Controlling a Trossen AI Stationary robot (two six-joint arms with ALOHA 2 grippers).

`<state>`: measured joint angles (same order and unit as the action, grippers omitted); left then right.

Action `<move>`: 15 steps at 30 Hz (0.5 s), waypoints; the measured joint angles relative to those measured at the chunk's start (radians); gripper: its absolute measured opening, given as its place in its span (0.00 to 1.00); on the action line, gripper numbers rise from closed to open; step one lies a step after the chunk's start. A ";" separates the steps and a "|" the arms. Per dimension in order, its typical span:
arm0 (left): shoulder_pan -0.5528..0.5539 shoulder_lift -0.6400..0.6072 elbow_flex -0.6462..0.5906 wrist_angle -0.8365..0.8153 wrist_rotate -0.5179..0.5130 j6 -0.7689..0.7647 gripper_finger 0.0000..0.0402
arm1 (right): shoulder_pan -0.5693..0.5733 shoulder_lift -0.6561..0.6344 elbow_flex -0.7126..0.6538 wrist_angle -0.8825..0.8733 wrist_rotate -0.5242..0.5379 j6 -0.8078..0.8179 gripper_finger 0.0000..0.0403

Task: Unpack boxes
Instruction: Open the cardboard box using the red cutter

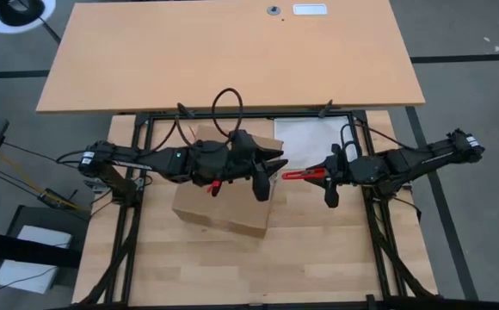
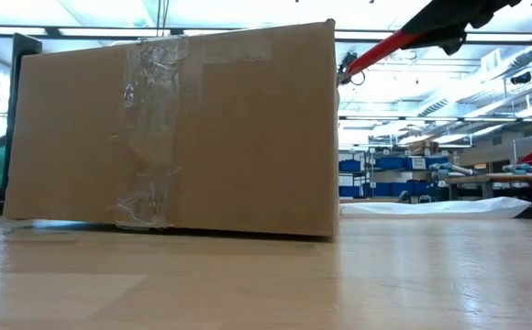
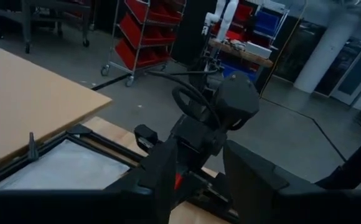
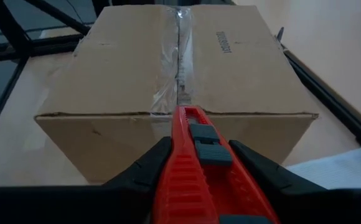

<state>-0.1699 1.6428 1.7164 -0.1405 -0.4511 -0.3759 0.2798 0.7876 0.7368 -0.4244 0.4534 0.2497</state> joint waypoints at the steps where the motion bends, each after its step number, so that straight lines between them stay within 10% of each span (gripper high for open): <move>1: 0.000 0.000 0.000 -0.003 0.005 0.000 0.35 | 0.000 0.001 0.000 -0.002 0.000 -0.006 0.34; 15: -0.041 0.000 0.000 -0.531 0.165 0.009 0.35 | 0.000 0.057 0.000 0.003 0.003 0.000 0.35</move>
<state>-0.2109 1.6428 1.7168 -0.6713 -0.2864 -0.3667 0.2798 0.8449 0.7368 -0.4212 0.4562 0.2498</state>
